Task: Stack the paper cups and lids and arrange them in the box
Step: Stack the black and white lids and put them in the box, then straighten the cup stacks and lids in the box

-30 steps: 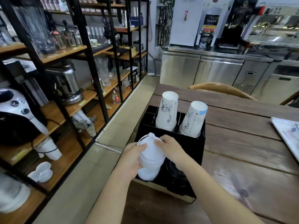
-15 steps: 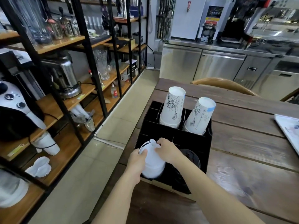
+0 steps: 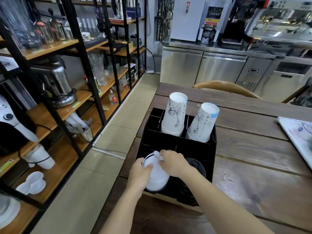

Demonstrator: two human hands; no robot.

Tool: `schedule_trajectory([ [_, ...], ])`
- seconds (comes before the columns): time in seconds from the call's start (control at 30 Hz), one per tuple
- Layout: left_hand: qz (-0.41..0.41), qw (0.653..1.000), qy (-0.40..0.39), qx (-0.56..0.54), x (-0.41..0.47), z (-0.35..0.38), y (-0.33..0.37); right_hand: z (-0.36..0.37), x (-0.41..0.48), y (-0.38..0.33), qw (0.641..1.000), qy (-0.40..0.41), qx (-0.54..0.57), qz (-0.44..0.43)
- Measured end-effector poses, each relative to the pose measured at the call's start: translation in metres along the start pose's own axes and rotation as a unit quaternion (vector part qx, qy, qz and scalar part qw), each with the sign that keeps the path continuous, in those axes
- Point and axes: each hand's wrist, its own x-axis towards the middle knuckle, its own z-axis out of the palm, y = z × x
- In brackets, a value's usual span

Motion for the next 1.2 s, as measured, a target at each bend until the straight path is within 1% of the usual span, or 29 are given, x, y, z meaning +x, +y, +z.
schedule_trajectory([
  [0.07, 0.004, 1.000, 0.005, 0.020, -0.001, 0.000, 0.002, -0.003, -0.003, 0.003, 0.998, 0.022, 0.058, -0.009],
  [0.1, 0.008, 0.999, 0.018, 0.032, -0.001, 0.001, 0.004, -0.005, -0.006, 0.004, 0.995, 0.051, 0.090, -0.011],
  [0.17, 0.040, 0.995, 0.064, 0.064, -0.004, 0.003, 0.011, -0.013, -0.012, 0.009, 0.979, 0.145, 0.142, -0.002],
  [0.23, 0.113, 0.985, 0.096, 0.083, -0.010, 0.007, 0.025, -0.023, -0.019, 0.018, 0.947, 0.251, 0.196, 0.028],
  [0.27, 0.151, 0.980, 0.096, 0.085, -0.013, 0.010, 0.033, -0.029, -0.023, 0.024, 0.927, 0.294, 0.226, 0.050],
  [0.33, 0.216, 0.970, 0.075, 0.084, -0.016, 0.019, 0.051, -0.040, -0.029, 0.037, 0.885, 0.353, 0.289, 0.096],
  [0.43, 0.275, 0.958, 0.027, 0.083, -0.016, 0.039, 0.076, -0.055, -0.034, 0.059, 0.815, 0.406, 0.387, 0.148],
  [0.47, 0.286, 0.955, 0.006, 0.082, -0.015, 0.048, 0.084, -0.059, -0.034, 0.066, 0.798, 0.412, 0.411, 0.156],
  [0.53, 0.300, 0.950, -0.044, 0.079, -0.011, 0.065, 0.099, -0.066, -0.035, 0.078, 0.782, 0.407, 0.446, 0.157],
  [0.6, 0.295, 0.947, -0.106, 0.072, -0.004, 0.081, 0.114, -0.071, -0.037, 0.087, 0.784, 0.372, 0.477, 0.139],
  [0.67, 0.291, 0.943, -0.151, 0.054, 0.003, 0.096, 0.129, -0.075, -0.037, 0.093, 0.793, 0.314, 0.510, 0.110],
  [0.73, 0.272, 0.947, -0.167, 0.030, 0.009, 0.108, 0.143, -0.075, -0.033, 0.097, 0.802, 0.258, 0.533, 0.079],
  [0.83, 0.223, 0.958, -0.179, 0.001, 0.022, 0.121, 0.155, -0.069, -0.026, 0.102, 0.809, 0.215, 0.545, 0.052],
  [0.9, 0.196, 0.965, -0.172, -0.024, 0.032, 0.125, 0.160, -0.067, -0.023, 0.102, 0.813, 0.189, 0.549, 0.047],
  [1.0, 0.172, 0.963, -0.195, -0.069, 0.037, 0.128, 0.159, -0.066, -0.019, 0.101, 0.807, 0.185, 0.561, 0.018],
  [1.07, 0.180, 0.957, -0.207, -0.089, 0.037, 0.132, 0.153, -0.067, -0.013, 0.103, 0.809, 0.207, 0.551, 0.014],
  [1.13, 0.206, 0.960, -0.177, -0.076, 0.037, 0.137, 0.145, -0.067, -0.003, 0.109, 0.818, 0.237, 0.524, 0.015],
  [1.2, 0.241, 0.961, -0.129, -0.032, 0.036, 0.141, 0.135, -0.071, 0.001, 0.112, 0.828, 0.258, 0.498, 0.015],
])
